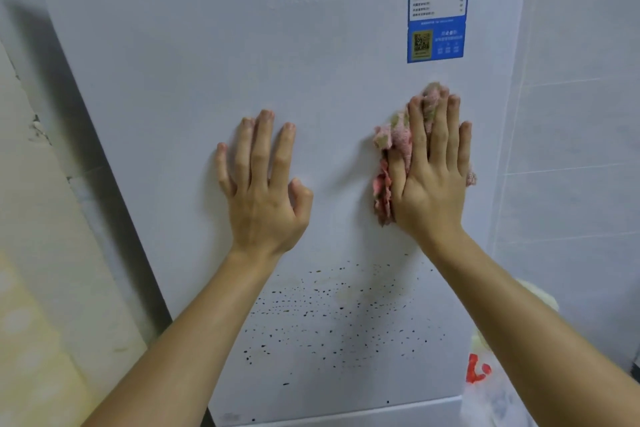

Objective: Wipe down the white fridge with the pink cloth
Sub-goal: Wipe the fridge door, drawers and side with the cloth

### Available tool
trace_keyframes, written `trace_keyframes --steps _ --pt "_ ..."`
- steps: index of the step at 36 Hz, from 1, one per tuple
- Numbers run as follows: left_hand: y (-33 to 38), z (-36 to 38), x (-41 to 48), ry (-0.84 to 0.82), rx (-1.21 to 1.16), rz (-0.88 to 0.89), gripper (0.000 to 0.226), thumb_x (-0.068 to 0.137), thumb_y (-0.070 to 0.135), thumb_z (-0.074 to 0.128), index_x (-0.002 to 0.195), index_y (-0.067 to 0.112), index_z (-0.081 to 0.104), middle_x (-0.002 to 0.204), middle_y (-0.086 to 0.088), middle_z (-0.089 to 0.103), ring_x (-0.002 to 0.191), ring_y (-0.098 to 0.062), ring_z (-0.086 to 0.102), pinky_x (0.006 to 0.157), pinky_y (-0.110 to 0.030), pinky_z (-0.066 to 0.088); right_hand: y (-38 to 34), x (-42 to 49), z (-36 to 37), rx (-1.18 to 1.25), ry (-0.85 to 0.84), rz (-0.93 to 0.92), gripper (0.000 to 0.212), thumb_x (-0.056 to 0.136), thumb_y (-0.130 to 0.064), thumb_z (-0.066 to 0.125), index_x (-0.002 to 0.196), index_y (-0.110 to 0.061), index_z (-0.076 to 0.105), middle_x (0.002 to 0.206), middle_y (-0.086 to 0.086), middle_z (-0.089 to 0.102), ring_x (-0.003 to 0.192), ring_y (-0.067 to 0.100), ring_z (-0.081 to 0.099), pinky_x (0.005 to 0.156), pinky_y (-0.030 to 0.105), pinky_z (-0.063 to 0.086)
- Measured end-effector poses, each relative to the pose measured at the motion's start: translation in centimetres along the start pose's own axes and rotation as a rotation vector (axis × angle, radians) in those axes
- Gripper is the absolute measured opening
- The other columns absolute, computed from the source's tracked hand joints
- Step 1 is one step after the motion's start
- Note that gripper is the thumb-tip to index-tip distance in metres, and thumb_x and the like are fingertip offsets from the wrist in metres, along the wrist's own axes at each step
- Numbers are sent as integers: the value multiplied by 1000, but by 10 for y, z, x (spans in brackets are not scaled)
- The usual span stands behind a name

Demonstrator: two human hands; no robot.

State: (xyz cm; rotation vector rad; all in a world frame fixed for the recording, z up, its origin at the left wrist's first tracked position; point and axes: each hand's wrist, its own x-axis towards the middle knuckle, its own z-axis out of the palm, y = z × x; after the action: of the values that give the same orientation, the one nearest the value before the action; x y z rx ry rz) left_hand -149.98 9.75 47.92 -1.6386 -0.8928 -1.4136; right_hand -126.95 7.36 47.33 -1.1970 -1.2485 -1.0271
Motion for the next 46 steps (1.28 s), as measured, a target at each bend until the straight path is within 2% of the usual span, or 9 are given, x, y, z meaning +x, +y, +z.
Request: trace_keyframes --steps 5,11,20,26,29,34,39,41,46 --pt "0 4 -2 -2 18 -4 73 85 16 60 156 11 46 167 -15 36 157 -34 29 126 -64 16 31 -64 -12 -12 -98 -96 58 112 -35 31 164 -10 24 169 23 23 163 28 2 132 51 6" --pt "0 7 -1 1 62 11 66 94 29 54 157 10 45 167 -16 35 157 -35 28 124 -66 17 32 -46 -13 -17 -83 -122 59 109 -33 37 165 -20 23 175 2 5 163 25 5 131 54 8" --pt "3 12 0 11 66 -7 65 99 39 49 157 11 45 166 -17 35 156 -36 27 123 -68 17 40 64 -19 -40 -2 -5 57 113 -41 27 165 -17 29 171 18 24 160 35 18 130 56 8" --pt "9 10 2 -28 46 -25 67 95 36 58 157 12 46 167 -19 33 156 -40 26 122 -71 14 53 -24 -20 -46 -34 104 56 113 -36 35 164 -13 31 171 19 24 161 36 16 129 61 15" --pt "10 10 2 -32 53 -27 68 95 35 57 157 13 45 167 -19 32 156 -40 25 123 -71 13 64 -77 -23 -39 -109 64 56 111 -34 37 162 -9 36 170 21 25 162 31 7 127 63 17" --pt "11 12 2 -33 60 -24 67 97 36 52 158 12 43 168 -19 31 157 -40 24 123 -72 13 69 -67 -25 36 -141 39 58 110 -35 36 163 -13 30 170 22 23 163 30 3 132 53 9" --pt "11 14 2 -31 57 -19 66 97 35 50 158 11 43 167 -21 32 157 -41 23 123 -73 13 68 23 -19 116 -18 8 56 113 -33 33 161 -4 30 166 32 25 156 53 17 129 58 19" --pt "11 14 2 -30 60 -19 65 97 36 49 157 10 43 167 -21 32 156 -42 24 122 -73 13 61 70 -17 112 47 48 55 113 -31 38 160 -1 33 165 35 25 154 55 19 130 52 17" --pt "11 15 1 -23 62 -17 64 99 36 47 157 10 43 166 -21 32 156 -42 24 122 -73 13 48 104 -21 183 87 198 62 113 -41 30 163 -4 28 170 25 20 160 41 18 132 30 8"
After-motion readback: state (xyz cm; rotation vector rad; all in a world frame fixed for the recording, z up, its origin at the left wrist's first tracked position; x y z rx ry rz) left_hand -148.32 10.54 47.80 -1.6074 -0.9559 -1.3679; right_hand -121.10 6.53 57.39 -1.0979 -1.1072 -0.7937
